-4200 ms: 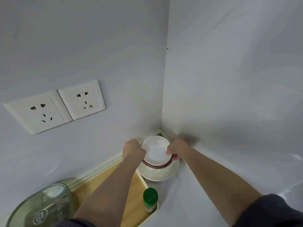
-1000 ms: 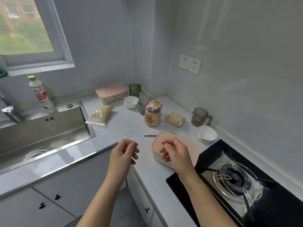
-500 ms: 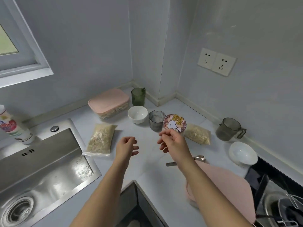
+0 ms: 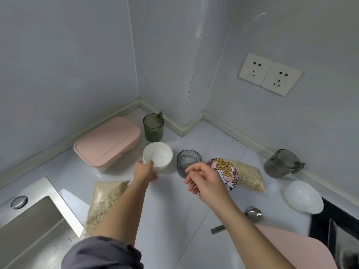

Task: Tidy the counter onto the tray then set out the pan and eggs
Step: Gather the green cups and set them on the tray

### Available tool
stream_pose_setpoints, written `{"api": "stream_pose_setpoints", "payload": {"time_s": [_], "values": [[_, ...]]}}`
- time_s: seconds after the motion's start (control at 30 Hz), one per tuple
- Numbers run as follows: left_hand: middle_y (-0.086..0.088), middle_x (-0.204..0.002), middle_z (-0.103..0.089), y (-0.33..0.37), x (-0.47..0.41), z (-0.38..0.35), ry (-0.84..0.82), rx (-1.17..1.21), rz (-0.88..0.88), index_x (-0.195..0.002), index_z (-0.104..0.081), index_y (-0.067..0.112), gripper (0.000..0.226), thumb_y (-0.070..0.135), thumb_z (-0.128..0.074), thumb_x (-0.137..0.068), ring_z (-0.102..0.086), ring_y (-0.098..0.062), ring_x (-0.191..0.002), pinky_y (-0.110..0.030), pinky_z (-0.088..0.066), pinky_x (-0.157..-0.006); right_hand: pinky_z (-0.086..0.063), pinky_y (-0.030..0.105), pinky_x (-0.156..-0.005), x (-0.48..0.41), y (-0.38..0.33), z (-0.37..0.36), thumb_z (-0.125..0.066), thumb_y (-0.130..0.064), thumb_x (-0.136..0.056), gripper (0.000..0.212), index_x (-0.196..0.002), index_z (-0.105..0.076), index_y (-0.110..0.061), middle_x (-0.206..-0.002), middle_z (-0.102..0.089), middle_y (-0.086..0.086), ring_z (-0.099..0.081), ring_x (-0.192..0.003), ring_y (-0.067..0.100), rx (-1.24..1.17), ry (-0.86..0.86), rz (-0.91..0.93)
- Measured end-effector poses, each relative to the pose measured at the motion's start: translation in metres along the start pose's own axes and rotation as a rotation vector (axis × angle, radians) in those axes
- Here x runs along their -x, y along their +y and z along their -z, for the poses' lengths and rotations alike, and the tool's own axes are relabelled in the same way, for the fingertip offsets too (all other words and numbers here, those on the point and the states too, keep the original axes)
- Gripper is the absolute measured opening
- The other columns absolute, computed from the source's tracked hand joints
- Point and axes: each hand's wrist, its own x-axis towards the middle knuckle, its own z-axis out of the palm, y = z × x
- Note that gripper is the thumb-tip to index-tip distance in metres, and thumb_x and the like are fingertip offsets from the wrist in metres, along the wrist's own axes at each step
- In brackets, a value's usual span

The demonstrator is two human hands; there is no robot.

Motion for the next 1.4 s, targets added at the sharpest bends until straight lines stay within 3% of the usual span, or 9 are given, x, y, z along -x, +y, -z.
{"api": "stream_pose_setpoints", "payload": {"time_s": [0.1, 0.23, 0.43, 0.7, 0.87, 1.03, 1.17, 1.27, 1.4], "values": [[-0.023, -0.107, -0.063, 0.002, -0.017, -0.002, 0.000, -0.036, 0.000, -0.122, -0.053, -0.002, 0.041, 0.004, -0.042, -0.084, -0.064, -0.033, -0.059, -0.031, -0.055, -0.054, -0.045, 0.023, -0.056, -0.008, -0.001, 0.001, -0.048, -0.005, -0.094, 0.017, -0.092, -0.063, -0.012, -0.072, -0.066, -0.001, -0.057, -0.060, 0.013, -0.003, 0.000, 0.001], [-0.020, -0.117, -0.052, 0.007, -0.010, -0.003, 0.077, 0.005, -0.046, -0.126, -0.046, -0.002, 0.039, 0.000, -0.042, -0.087, -0.060, -0.037, -0.088, -0.033, -0.053, -0.056, -0.046, 0.023, -0.057, -0.006, -0.003, 0.011, -0.048, -0.003, -0.094, 0.017, -0.093, -0.063, -0.011, -0.070, -0.066, -0.003, -0.057, -0.061, 0.013, -0.028, 0.006, 0.035], [-0.010, -0.099, -0.050, 0.034, 0.053, -0.003, 0.157, 0.087, -0.241, -0.127, -0.038, 0.007, 0.036, 0.011, -0.035, -0.091, -0.052, -0.023, -0.069, -0.033, -0.046, -0.059, -0.047, 0.022, -0.056, 0.008, -0.010, 0.034, -0.047, -0.001, -0.095, 0.020, -0.089, -0.062, -0.012, -0.067, -0.066, -0.003, -0.056, -0.057, 0.013, -0.082, 0.021, 0.123], [-0.010, -0.122, -0.045, 0.077, 0.147, -0.042, -0.024, 0.159, -0.395, -0.116, -0.046, 0.015, 0.026, 0.019, -0.036, -0.092, -0.049, -0.033, -0.109, -0.041, -0.057, -0.063, -0.048, 0.024, -0.055, 0.018, -0.005, 0.103, -0.048, 0.000, -0.094, 0.018, -0.091, -0.063, -0.009, -0.070, -0.066, 0.003, -0.056, -0.057, 0.013, -0.123, 0.134, 0.169], [-0.015, -0.122, -0.047, 0.067, 0.197, -0.091, -0.120, 0.197, -0.316, -0.111, -0.046, 0.015, 0.021, 0.021, -0.036, -0.094, -0.057, -0.032, -0.092, -0.045, -0.060, -0.065, -0.042, 0.024, -0.051, 0.023, 0.032, 0.182, -0.048, -0.002, -0.094, 0.019, -0.086, -0.061, -0.012, -0.069, -0.064, 0.003, -0.053, -0.053, 0.015, -0.081, 0.334, 0.055], [-0.017, -0.120, -0.050, 0.040, 0.245, -0.146, -0.238, 0.145, -0.331, -0.103, -0.052, 0.015, 0.018, 0.021, -0.037, -0.095, -0.060, -0.037, -0.093, -0.041, -0.058, -0.056, -0.048, 0.029, -0.055, 0.028, 0.098, 0.284, -0.047, -0.012, -0.094, 0.021, -0.114, -0.052, -0.010, -0.086, -0.062, 0.009, -0.057, -0.063, 0.021, 0.041, 0.631, -0.238], [-0.010, -0.107, -0.050, 0.016, 0.266, -0.175, -0.287, 0.077, -0.357, -0.091, -0.053, 0.022, 0.015, 0.019, -0.039, -0.096, -0.055, -0.037, -0.101, -0.043, -0.058, -0.054, -0.055, 0.036, -0.065, 0.028, 0.137, 0.328, -0.047, -0.013, -0.093, 0.042, -0.133, -0.033, -0.011, -0.109, -0.046, 0.010, -0.056, -0.094, 0.030, 0.148, 0.655, -0.402], [-0.009, -0.104, -0.052, -0.008, 0.277, -0.186, -0.312, 0.039, -0.337, -0.093, -0.055, 0.024, 0.018, 0.021, -0.038, -0.097, -0.057, -0.032, -0.094, -0.038, -0.057, -0.054, -0.057, 0.047, -0.077, 0.021, 0.159, 0.346, -0.051, -0.012, -0.091, 0.052, -0.138, -0.030, -0.009, -0.112, -0.045, 0.009, -0.052, -0.095, 0.029, 0.132, 0.674, -0.437], [-0.011, -0.113, -0.054, -0.036, 0.281, -0.186, -0.285, 0.003, -0.317, -0.105, -0.056, 0.021, 0.021, 0.022, -0.036, -0.098, -0.059, -0.032, -0.096, -0.039, -0.058, -0.058, -0.060, 0.048, -0.068, 0.004, 0.180, 0.357, -0.051, -0.013, -0.085, 0.051, -0.134, -0.037, -0.007, -0.110, -0.053, 0.014, -0.058, -0.082, 0.031, 0.107, 0.669, -0.523]]}}
